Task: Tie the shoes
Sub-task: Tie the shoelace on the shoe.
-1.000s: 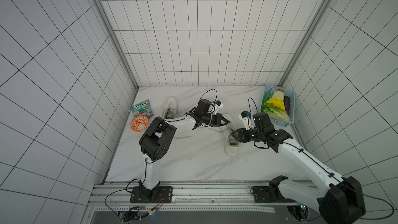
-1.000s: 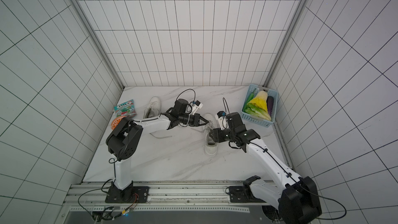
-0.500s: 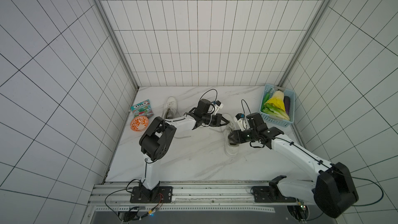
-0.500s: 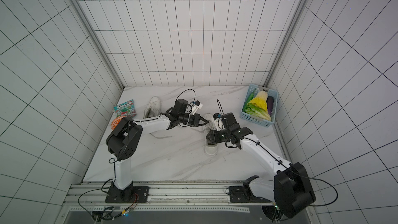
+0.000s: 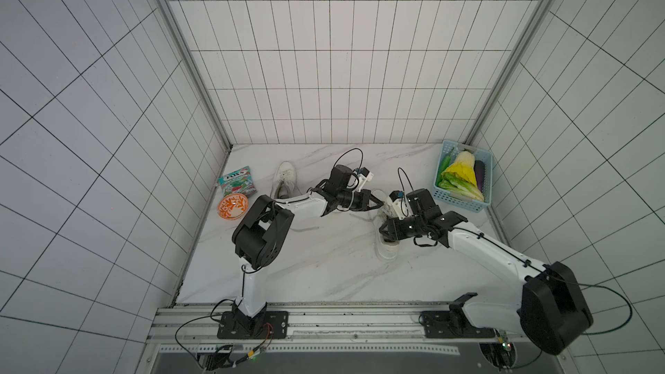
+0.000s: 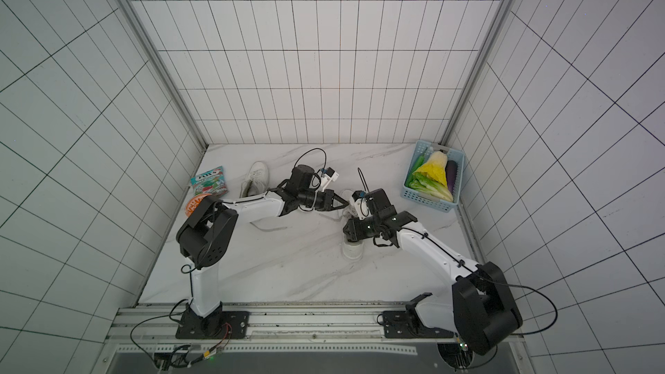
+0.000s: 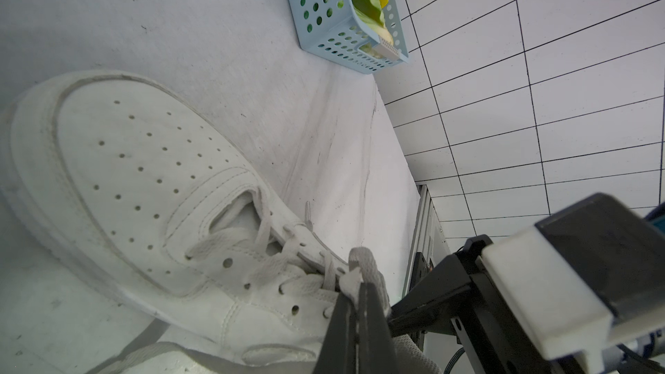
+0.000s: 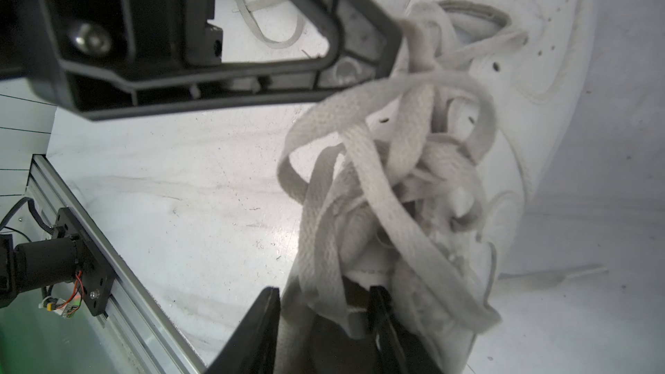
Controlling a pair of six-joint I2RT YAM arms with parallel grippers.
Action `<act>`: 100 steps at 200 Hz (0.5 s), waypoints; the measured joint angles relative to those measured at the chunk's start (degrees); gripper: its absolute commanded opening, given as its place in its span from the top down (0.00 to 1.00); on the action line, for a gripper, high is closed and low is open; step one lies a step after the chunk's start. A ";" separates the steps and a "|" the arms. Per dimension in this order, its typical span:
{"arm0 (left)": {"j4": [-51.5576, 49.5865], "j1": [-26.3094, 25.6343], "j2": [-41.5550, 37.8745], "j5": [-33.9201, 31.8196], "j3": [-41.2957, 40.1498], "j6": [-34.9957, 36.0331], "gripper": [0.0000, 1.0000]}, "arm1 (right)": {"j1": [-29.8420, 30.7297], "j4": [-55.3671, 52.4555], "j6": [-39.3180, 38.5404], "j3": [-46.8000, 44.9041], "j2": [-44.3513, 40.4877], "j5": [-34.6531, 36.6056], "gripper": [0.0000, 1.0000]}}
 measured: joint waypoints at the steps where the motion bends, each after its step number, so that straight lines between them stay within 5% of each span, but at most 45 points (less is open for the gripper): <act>1: 0.00 0.00 0.00 0.00 0.00 0.00 1.00 | 0.00 0.04 0.07 0.00 0.00 0.00 0.67; 47: 0.00 0.00 -0.37 -0.13 -0.35 0.11 1.00 | 0.04 0.20 -0.55 0.13 -0.20 -0.15 1.00; 100: -0.07 0.70 -2.45 -1.29 -2.29 1.05 1.00 | -0.66 -2.73 -2.10 1.44 -2.86 3.15 1.00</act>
